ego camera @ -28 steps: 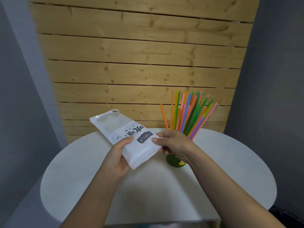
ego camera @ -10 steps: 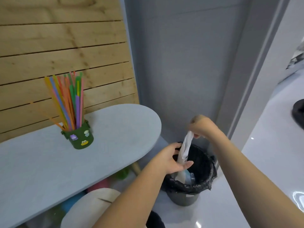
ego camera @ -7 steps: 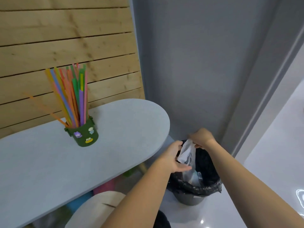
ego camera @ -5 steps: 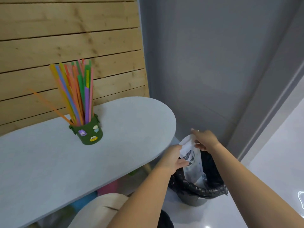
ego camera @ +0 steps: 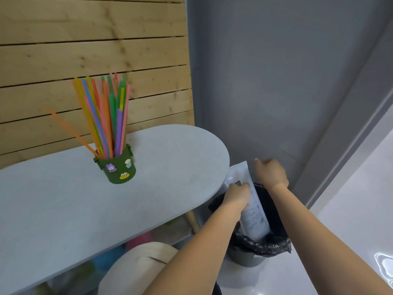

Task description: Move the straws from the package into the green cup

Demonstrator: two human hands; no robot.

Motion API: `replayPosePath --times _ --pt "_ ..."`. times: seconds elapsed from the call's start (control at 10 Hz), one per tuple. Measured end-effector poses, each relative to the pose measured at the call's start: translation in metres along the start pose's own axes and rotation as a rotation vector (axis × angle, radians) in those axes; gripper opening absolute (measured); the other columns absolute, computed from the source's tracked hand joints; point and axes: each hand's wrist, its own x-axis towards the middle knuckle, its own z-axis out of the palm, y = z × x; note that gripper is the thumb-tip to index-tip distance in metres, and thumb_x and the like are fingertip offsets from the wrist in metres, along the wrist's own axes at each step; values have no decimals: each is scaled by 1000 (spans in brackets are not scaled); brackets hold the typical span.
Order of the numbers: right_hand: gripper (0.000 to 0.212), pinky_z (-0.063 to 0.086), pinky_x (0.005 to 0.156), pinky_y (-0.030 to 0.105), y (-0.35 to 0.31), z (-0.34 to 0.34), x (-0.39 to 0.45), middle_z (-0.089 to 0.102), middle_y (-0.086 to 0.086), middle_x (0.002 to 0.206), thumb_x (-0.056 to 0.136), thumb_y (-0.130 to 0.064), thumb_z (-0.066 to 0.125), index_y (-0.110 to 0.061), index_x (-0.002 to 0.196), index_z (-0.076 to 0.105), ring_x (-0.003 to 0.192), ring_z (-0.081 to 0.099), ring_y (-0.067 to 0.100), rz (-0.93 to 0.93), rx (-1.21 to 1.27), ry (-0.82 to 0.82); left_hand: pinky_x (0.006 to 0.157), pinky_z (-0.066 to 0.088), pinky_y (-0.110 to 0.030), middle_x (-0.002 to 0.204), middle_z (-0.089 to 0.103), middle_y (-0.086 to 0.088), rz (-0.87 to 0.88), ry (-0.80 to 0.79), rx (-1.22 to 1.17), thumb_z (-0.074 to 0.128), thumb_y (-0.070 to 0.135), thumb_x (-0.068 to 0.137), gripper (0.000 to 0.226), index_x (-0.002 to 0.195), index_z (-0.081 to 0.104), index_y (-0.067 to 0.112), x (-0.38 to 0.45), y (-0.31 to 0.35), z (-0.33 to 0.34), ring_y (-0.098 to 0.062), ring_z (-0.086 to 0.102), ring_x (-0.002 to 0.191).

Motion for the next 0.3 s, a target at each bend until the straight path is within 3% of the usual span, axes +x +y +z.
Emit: replayPosePath --times 0.1,0.2,0.3 --pt "27 42 71 33 -19 -10 -14 60 6 81 90 -37 45 -11 88 54 87 65 33 -44 76 8 98 55 -35 92 51 0 24 8 -22 43 22 98 26 119 53 11 -19 17 6 -12 53 76" --pt "31 50 86 40 -41 -18 -27 64 3 88 89 -32 47 -13 111 55 93 66 34 -95 208 4 96 56 -40 77 47 0 103 19 -65 44 17 96 26 120 55 15 -37 33 4 -16 52 70" --pt "20 53 75 37 -67 -31 -48 65 5 104 88 -29 47 -19 104 53 81 67 29 -188 321 5 90 57 -41 82 52 -3 255 69 -62 42 17 95 25 112 59 17 -54 43 -13 -20 52 69"
